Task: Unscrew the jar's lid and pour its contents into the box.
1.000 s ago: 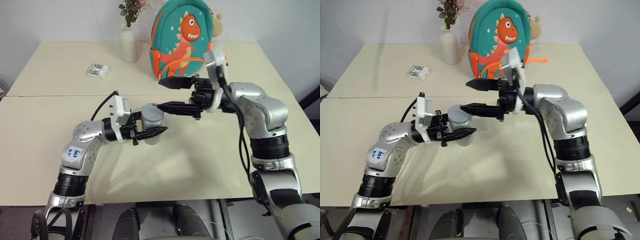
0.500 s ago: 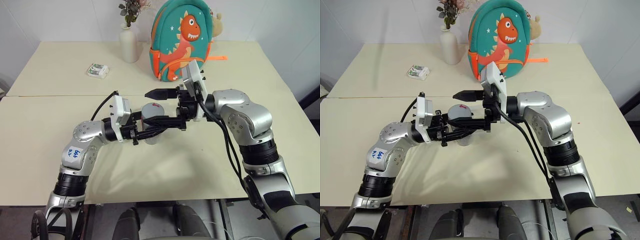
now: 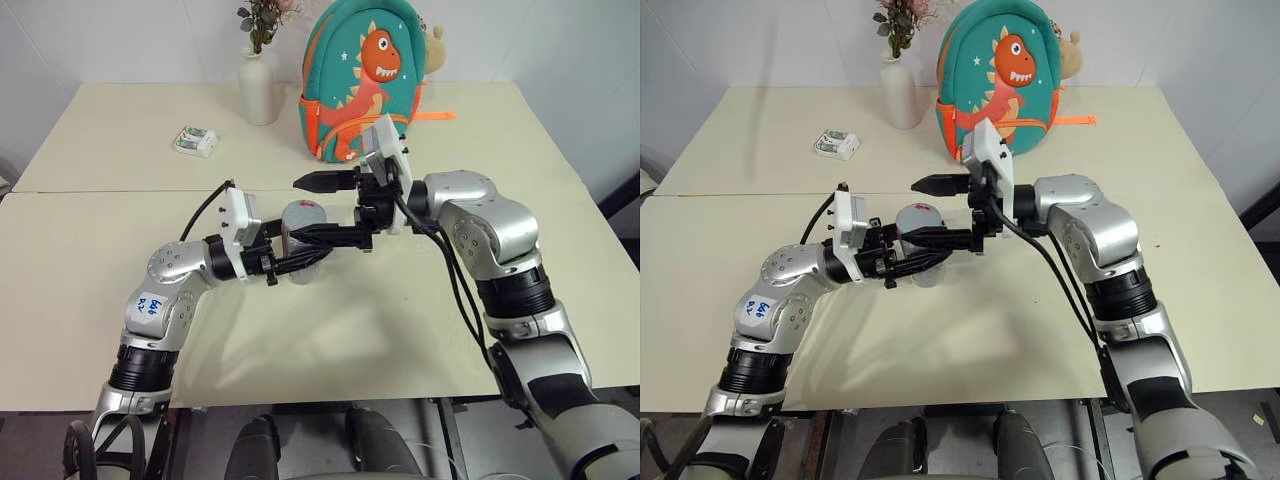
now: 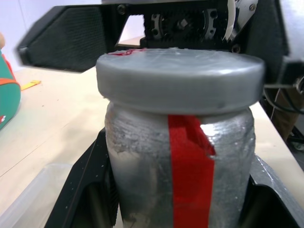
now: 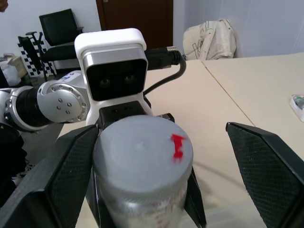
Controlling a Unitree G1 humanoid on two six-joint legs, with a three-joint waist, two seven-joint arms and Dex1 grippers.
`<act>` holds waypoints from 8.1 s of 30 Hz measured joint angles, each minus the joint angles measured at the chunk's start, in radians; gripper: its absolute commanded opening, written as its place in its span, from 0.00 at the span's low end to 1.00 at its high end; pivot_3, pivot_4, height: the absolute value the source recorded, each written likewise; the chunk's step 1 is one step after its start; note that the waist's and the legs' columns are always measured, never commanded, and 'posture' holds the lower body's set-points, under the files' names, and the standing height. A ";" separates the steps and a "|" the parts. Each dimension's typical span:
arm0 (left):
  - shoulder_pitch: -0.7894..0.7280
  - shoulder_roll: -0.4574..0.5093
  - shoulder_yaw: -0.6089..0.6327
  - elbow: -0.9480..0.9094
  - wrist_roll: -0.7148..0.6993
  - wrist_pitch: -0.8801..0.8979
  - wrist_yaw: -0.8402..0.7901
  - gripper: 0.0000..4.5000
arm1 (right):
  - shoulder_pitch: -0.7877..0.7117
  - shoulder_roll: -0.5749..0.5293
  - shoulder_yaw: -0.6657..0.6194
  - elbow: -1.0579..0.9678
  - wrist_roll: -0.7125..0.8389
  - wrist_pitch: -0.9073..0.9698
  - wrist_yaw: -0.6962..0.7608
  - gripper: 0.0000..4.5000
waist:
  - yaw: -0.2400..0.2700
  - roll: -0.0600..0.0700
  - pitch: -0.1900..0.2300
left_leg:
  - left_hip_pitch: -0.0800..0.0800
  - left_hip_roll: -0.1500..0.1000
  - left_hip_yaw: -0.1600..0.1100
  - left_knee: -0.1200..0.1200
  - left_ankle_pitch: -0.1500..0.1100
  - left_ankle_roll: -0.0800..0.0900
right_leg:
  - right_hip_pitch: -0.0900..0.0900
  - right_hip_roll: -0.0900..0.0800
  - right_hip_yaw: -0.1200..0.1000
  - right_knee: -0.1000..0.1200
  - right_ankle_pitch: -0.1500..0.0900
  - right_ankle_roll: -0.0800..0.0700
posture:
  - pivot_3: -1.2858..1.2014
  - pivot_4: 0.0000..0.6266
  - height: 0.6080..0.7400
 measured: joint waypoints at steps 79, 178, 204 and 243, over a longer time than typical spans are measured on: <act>0.000 -0.004 -0.002 -0.003 -0.001 -0.020 -0.048 0.50 | 0.003 0.041 -0.032 -0.027 0.066 0.168 0.064 0.58 | -0.002 0.000 0.000 | -0.002 0.001 0.006 0.006 0.000 0.000 | -0.007 0.002 0.006 0.010 0.000 0.000 | 0.52 0.24 1.00; -0.103 0.220 0.004 0.064 0.265 0.058 0.306 0.50 | 0.235 -0.304 -0.222 -0.126 0.065 -0.110 0.075 1.00 | 0.002 0.000 0.000 | 0.001 0.003 0.016 0.008 -0.003 0.001 | -0.006 0.004 0.017 0.004 0.002 0.003 | 0.52 0.24 1.00; -0.607 0.278 -0.726 0.600 1.903 -0.673 1.302 0.50 | 0.325 -0.188 -0.256 -0.191 0.121 -0.064 -0.106 1.00 | 0.020 -0.001 0.000 | 0.001 0.004 0.026 0.014 -0.008 0.003 | -0.009 0.005 0.022 0.010 0.002 0.004 | 0.52 0.24 1.00; 0.014 -0.025 0.518 0.258 0.314 0.029 0.794 0.50 | 0.267 -0.186 -0.179 -0.143 0.053 -0.099 0.032 1.00 | 0.001 -0.003 0.000 | 0.003 0.007 0.022 0.024 -0.007 0.001 | -0.007 0.008 0.021 0.022 0.002 0.003 | 0.52 0.24 1.00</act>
